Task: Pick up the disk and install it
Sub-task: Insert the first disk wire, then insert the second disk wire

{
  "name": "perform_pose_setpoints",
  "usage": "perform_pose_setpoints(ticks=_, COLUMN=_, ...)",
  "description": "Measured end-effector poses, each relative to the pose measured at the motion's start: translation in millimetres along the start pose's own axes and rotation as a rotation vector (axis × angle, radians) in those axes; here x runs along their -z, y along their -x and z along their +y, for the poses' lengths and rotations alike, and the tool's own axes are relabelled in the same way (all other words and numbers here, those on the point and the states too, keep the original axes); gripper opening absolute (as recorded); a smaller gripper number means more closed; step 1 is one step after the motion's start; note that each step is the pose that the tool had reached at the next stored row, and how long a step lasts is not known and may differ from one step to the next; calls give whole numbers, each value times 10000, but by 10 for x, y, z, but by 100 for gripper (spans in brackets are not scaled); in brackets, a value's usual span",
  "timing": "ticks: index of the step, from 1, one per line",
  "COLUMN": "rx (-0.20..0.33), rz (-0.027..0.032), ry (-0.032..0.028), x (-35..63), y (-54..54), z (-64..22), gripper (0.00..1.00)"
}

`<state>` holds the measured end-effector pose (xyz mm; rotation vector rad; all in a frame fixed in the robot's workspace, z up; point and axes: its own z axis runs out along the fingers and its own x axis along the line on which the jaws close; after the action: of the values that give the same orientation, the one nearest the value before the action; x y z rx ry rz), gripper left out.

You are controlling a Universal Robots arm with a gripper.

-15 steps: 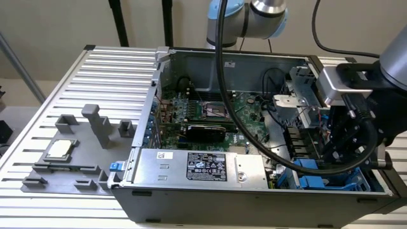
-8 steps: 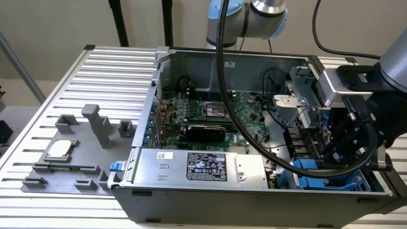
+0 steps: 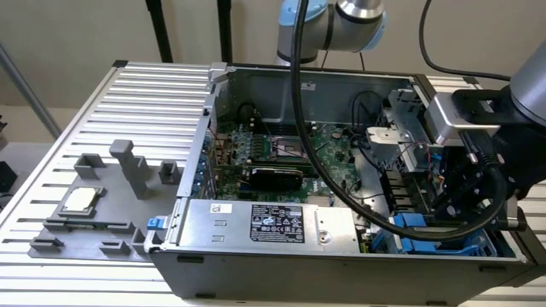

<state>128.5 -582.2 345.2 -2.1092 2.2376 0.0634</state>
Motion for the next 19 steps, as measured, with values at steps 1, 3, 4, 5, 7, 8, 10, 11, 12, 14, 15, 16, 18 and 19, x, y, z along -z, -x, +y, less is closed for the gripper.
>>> perform_pose_setpoints(ticks=1, rx=0, rz=0, ry=0, x=-1, y=-1, z=-1, gripper=0)
perform_pose_setpoints(ticks=3, rx=1, rz=2, ry=0, x=-3, y=-1, z=-3, gripper=0)
perform_pose_setpoints(ticks=4, rx=2, rz=0, ry=-1, x=-6, y=-2, z=-4, gripper=0)
perform_pose_setpoints(ticks=5, rx=2, rz=0, ry=-1, x=-7, y=-2, z=-4, gripper=0)
perform_pose_setpoints(ticks=7, rx=5, rz=0, ry=-3, x=-11, y=-3, z=-6, gripper=0)
perform_pose_setpoints(ticks=8, rx=6, rz=-1, ry=-4, x=-14, y=-3, z=-6, gripper=0)
perform_pose_setpoints(ticks=10, rx=9, rz=-1, ry=-6, x=-19, y=-4, z=-8, gripper=0)
perform_pose_setpoints(ticks=11, rx=10, rz=-1, ry=-7, x=-21, y=-4, z=-8, gripper=0)
perform_pose_setpoints(ticks=12, rx=11, rz=0, ry=-8, x=-24, y=-5, z=-9, gripper=0)
perform_pose_setpoints(ticks=14, rx=13, rz=0, ry=-9, x=-29, y=-6, z=-10, gripper=0)
perform_pose_setpoints(ticks=15, rx=14, rz=-2, ry=-10, x=-33, y=-6, z=-10, gripper=0)
perform_pose_setpoints(ticks=16, rx=15, rz=-2, ry=-11, x=-37, y=-7, z=-11, gripper=0)
perform_pose_setpoints(ticks=18, rx=19, rz=-2, ry=-14, x=-45, y=-8, z=-12, gripper=0)
perform_pose_setpoints(ticks=19, rx=20, rz=-1, ry=-16, x=-50, y=-9, z=-12, gripper=0)
